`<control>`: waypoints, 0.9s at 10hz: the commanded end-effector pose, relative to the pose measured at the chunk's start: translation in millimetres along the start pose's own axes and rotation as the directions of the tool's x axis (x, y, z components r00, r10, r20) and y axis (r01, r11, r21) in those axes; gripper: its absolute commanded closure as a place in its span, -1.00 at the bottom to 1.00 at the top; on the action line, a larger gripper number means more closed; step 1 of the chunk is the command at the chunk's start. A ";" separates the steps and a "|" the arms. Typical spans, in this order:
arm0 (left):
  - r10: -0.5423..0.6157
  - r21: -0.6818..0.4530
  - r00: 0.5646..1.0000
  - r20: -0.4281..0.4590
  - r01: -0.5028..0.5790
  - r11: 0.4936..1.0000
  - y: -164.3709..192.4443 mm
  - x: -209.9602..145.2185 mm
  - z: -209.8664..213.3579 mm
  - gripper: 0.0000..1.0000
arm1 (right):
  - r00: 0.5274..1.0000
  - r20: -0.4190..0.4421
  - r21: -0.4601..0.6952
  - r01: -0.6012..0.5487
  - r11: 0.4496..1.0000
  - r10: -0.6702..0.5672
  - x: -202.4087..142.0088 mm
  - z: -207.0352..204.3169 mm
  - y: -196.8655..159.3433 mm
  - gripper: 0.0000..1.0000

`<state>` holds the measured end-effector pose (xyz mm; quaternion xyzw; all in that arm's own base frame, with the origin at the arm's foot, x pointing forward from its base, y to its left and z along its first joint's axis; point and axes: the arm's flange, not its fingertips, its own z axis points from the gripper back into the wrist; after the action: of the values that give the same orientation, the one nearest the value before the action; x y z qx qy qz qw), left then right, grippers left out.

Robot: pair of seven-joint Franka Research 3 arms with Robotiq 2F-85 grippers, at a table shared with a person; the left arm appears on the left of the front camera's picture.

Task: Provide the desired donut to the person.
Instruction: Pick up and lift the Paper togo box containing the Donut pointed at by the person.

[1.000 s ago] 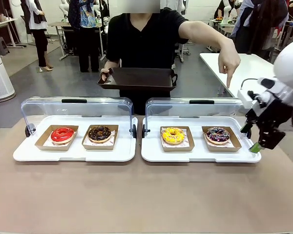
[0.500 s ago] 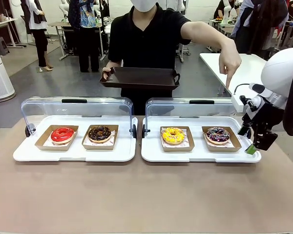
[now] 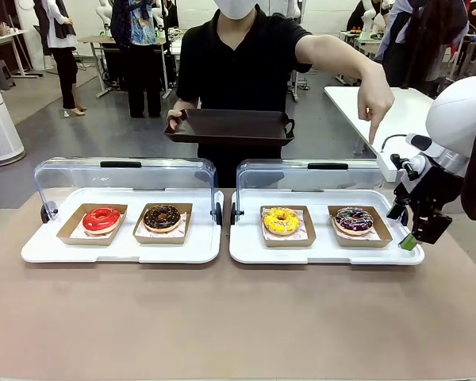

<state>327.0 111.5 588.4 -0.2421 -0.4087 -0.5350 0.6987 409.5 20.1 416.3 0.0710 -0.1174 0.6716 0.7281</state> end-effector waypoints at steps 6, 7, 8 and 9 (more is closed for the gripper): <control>-0.003 -0.002 1.000 0.005 0.003 1.000 -0.3 1.2 0.8 -1.00 | 0.990 -0.140 -0.021 -0.038 0.999 0.035 4.8 -51.7 -27.0 -1.00; -0.003 -0.002 1.000 0.005 0.003 1.000 -0.3 1.2 0.8 -1.00 | 0.989 -0.141 -0.015 -0.039 0.999 0.037 4.3 -57.1 -33.2 -1.00; -0.003 -0.002 1.000 0.005 0.003 1.000 -0.3 1.2 0.8 -1.00 | 0.988 -0.153 -0.010 -0.033 0.999 0.031 2.3 -63.4 -40.8 -1.00; -0.003 -0.002 1.000 0.005 0.003 1.000 -0.3 1.2 0.8 -1.00 | 0.987 -0.160 -0.008 -0.025 1.000 0.024 0.0 -68.4 -46.1 -1.00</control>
<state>326.9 111.5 588.6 -0.2420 -0.4087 -0.5350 0.6987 448.9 32.2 357.4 0.0288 -0.0759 0.6899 0.7193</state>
